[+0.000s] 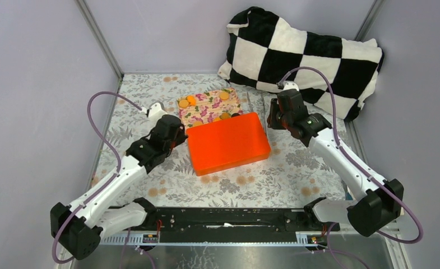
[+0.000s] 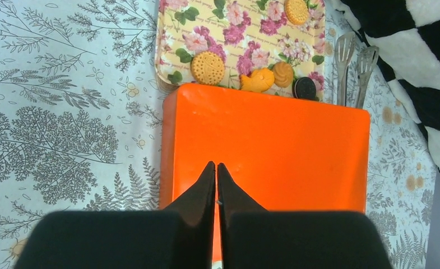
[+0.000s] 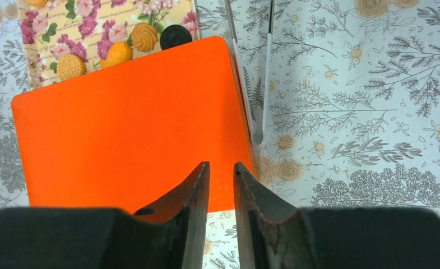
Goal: Pack the cookies
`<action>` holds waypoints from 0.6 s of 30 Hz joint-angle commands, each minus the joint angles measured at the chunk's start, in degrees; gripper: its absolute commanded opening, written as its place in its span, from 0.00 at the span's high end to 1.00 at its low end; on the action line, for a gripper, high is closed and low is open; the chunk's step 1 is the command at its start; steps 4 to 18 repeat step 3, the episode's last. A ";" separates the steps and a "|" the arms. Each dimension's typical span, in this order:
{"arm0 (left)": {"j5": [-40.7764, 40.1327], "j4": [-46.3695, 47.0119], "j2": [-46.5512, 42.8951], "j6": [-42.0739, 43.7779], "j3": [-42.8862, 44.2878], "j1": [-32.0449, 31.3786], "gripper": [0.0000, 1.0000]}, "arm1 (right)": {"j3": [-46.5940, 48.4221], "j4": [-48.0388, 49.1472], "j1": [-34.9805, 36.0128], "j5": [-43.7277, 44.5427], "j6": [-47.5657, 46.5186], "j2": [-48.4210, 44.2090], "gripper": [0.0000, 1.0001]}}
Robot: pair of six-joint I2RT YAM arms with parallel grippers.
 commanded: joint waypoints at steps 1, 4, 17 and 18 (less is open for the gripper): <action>-0.38 -0.67 1.03 1.16 -0.19 -0.37 0.95 | -0.17 -0.44 0.40 3.10 -1.92 -0.96 0.63; -0.60 -0.69 1.12 1.47 -0.11 -0.39 0.94 | -0.25 -0.45 0.36 4.08 -2.03 -1.58 0.52; -0.60 -0.69 1.12 1.47 -0.11 -0.39 0.94 | -0.25 -0.45 0.36 4.08 -2.03 -1.58 0.52; -0.60 -0.69 1.12 1.47 -0.11 -0.39 0.94 | -0.25 -0.45 0.36 4.08 -2.03 -1.58 0.52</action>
